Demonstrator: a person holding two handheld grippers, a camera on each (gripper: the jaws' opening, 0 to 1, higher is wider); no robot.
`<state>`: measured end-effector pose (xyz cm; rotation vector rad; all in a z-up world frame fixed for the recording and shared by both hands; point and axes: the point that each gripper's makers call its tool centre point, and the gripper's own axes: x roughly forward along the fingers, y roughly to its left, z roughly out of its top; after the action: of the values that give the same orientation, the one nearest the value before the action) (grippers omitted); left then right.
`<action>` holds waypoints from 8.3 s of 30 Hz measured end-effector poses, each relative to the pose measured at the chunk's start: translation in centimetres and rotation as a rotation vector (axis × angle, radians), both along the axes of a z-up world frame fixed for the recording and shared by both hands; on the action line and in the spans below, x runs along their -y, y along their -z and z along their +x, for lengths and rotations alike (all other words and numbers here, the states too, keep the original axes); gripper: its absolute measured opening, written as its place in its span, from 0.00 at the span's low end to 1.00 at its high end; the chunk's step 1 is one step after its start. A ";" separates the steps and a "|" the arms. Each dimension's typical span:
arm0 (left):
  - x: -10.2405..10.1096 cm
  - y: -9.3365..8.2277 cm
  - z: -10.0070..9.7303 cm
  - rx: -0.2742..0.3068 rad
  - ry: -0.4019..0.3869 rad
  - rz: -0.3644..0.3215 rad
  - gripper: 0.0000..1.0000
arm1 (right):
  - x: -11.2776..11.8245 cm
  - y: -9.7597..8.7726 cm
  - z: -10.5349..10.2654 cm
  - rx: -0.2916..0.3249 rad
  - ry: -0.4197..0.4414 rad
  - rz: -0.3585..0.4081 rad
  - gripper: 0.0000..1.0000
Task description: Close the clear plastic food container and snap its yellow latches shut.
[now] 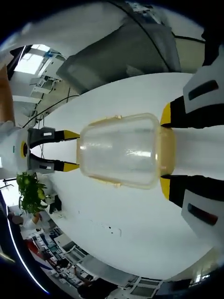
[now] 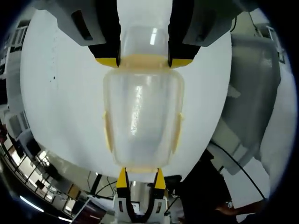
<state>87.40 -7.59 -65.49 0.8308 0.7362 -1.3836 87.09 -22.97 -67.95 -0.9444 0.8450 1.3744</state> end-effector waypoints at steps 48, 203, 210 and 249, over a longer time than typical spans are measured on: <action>10.8 6.1 2.6 -0.004 0.111 0.015 0.33 | 11.0 4.8 0.5 -0.056 0.121 -0.020 0.36; 17.1 3.8 3.5 -0.105 -0.312 -0.273 0.11 | 5.1 1.9 1.2 -0.057 0.756 0.543 0.10; 18.0 4.1 3.7 -0.108 -0.291 -0.271 0.11 | 5.1 2.3 1.1 -0.067 0.749 0.533 0.10; 19.8 4.8 5.7 -0.077 -0.165 -0.179 0.22 | 2.7 3.4 -2.6 0.194 0.355 0.374 0.26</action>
<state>93.10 -27.39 -70.32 0.5662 0.7120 -1.3167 84.53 -25.70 -71.38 -0.5921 0.5501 1.0638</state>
